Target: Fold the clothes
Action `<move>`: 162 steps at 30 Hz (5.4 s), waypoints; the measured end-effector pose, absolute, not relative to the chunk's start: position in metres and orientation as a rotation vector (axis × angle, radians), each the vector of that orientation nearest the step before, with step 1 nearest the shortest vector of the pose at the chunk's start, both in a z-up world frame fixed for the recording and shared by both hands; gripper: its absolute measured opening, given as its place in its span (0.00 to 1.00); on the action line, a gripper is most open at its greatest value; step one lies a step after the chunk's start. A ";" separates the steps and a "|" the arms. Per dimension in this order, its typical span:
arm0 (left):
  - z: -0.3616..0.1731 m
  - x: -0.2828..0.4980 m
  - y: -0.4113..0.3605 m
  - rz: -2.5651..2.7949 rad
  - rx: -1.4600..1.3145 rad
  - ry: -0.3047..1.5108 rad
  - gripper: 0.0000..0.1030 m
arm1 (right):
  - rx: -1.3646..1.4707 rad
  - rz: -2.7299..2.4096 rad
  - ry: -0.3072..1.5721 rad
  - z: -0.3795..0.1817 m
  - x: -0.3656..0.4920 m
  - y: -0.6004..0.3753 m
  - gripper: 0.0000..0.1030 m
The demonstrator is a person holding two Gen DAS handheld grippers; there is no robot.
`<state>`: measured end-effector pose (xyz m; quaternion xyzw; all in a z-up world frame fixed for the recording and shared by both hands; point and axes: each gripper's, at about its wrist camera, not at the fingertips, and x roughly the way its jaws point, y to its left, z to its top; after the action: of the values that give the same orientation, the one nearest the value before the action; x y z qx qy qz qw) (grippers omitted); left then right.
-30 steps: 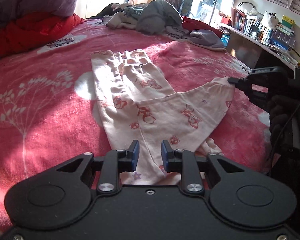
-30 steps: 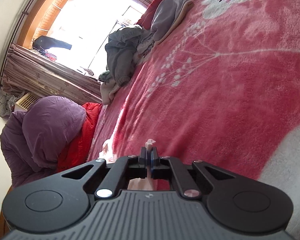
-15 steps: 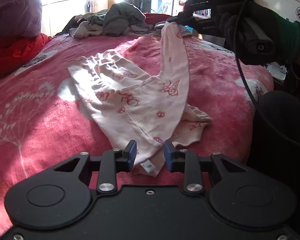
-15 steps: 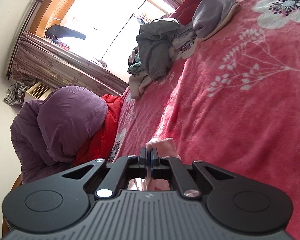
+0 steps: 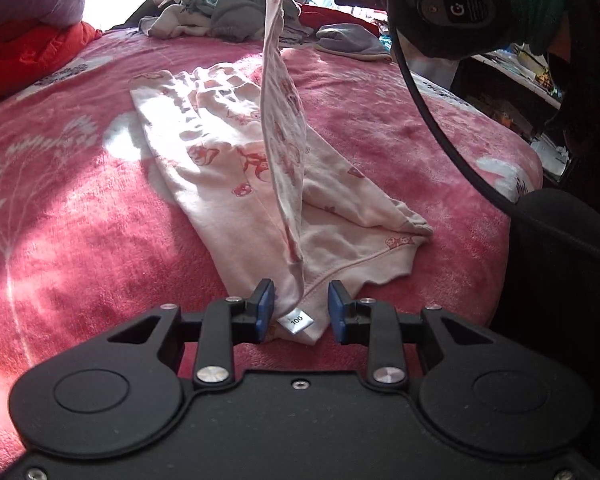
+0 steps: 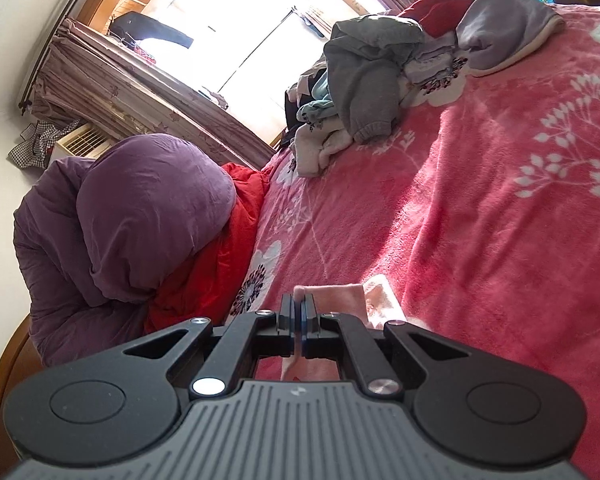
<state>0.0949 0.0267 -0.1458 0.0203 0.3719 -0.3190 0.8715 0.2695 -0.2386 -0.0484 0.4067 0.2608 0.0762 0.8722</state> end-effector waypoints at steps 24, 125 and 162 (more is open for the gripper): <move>-0.158 0.122 0.060 -0.632 -0.319 0.932 0.13 | 0.545 0.181 0.715 -0.080 0.352 -0.152 0.05; -0.120 0.352 0.056 -0.469 -0.343 0.643 0.03 | -0.386 0.881 0.520 -0.141 0.110 -0.104 0.38; -0.119 0.362 -0.036 -0.650 0.104 0.697 0.30 | -0.252 0.877 0.583 -0.138 0.134 -0.144 0.40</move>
<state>0.3624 -0.0357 -0.1193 0.0502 0.3355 -0.3127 0.8872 0.1343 -0.1436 -0.1385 -0.1199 0.2775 0.4172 0.8571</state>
